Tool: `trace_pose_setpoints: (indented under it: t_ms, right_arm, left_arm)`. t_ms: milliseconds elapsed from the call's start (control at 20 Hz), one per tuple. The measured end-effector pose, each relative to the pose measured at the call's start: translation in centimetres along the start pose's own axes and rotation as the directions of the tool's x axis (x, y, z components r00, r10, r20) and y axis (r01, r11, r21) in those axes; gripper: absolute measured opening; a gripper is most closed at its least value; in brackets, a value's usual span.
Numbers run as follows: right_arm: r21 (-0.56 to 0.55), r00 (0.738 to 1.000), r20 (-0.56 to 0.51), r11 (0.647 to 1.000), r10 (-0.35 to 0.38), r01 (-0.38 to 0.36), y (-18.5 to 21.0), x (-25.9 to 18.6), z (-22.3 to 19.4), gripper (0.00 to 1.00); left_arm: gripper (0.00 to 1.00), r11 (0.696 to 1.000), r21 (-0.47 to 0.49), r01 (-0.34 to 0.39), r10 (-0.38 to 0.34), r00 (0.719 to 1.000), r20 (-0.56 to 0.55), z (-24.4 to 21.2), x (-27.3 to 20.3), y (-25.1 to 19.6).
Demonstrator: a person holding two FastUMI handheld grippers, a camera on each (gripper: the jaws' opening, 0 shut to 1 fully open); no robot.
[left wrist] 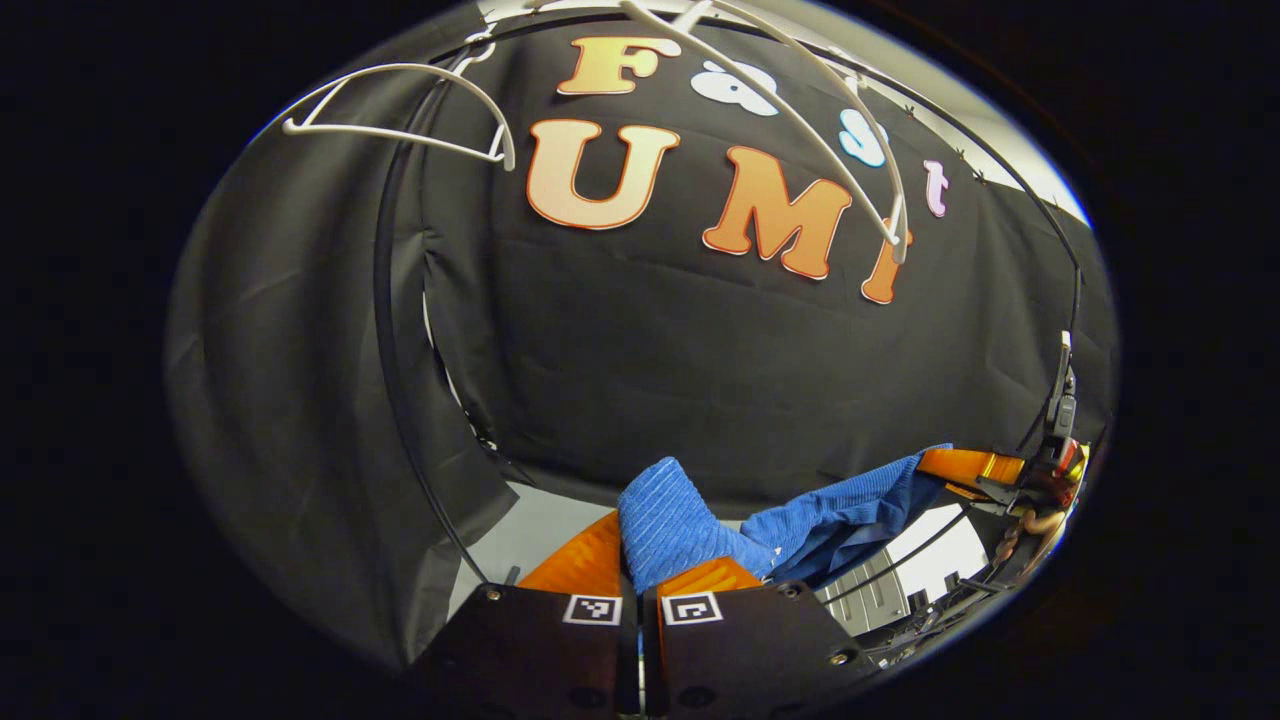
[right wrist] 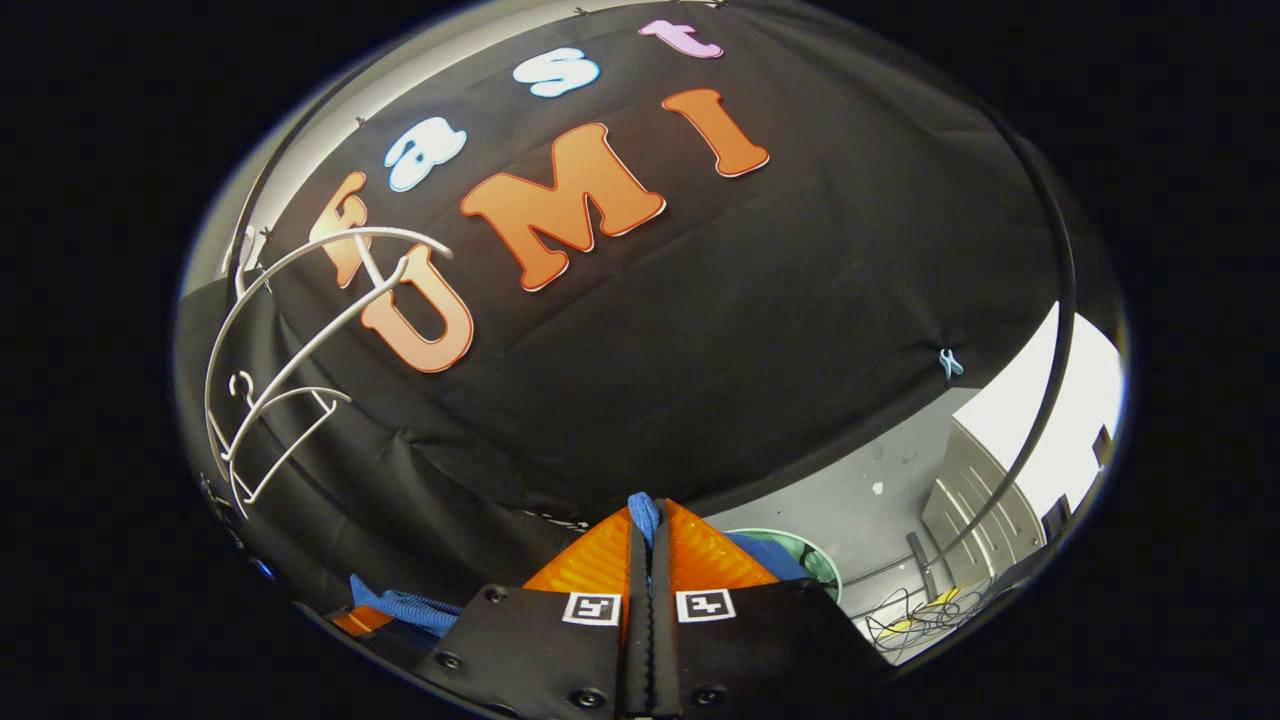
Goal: Grasp the clothes on the hanger with both hands and then place them into the laundry hamper below.
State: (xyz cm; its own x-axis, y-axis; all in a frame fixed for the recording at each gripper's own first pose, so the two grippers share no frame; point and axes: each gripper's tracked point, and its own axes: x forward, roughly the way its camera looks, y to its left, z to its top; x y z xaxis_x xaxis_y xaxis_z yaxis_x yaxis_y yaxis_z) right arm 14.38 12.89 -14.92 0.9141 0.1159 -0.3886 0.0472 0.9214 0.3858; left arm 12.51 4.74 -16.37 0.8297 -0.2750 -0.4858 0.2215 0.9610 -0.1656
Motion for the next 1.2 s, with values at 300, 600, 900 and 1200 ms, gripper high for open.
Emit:
trace_pose_setpoints:
  t_ms: [300, 600, 900, 1200]
  right_arm:
    - [-0.064, 1.000, -0.001, 0.997, -0.031, 0.031, -0.4, -1.8, -0.9, 0.07]
    - [-0.127, 0.997, -0.028, 0.990, -0.069, 0.065, -1.5, -2.3, -2.8, 0.07]
    - [-0.181, 0.993, -0.076, 0.980, -0.093, 0.078, -1.8, -1.3, -4.5, 0.07]
    - [-0.228, 0.978, -0.155, 0.968, -0.143, 0.105, -3.2, -0.1, -7.1, 0.07]
  left_arm:
    - [0.02, 0.998, 0.016, 0.067, -0.067, 0.998, -0.005, 0.0, 1.2, -5.8]
    - [0.02, 0.991, 0.039, 0.128, -0.126, 0.990, -0.057, -1.6, 2.8, -9.8]
    - [0.01, 0.985, 0.078, 0.152, -0.140, 0.981, -0.134, -3.5, 4.9, -11.4]
    - [0.02, 0.987, 0.093, 0.135, -0.104, 0.955, -0.278, -7.7, 6.4, -10.7]
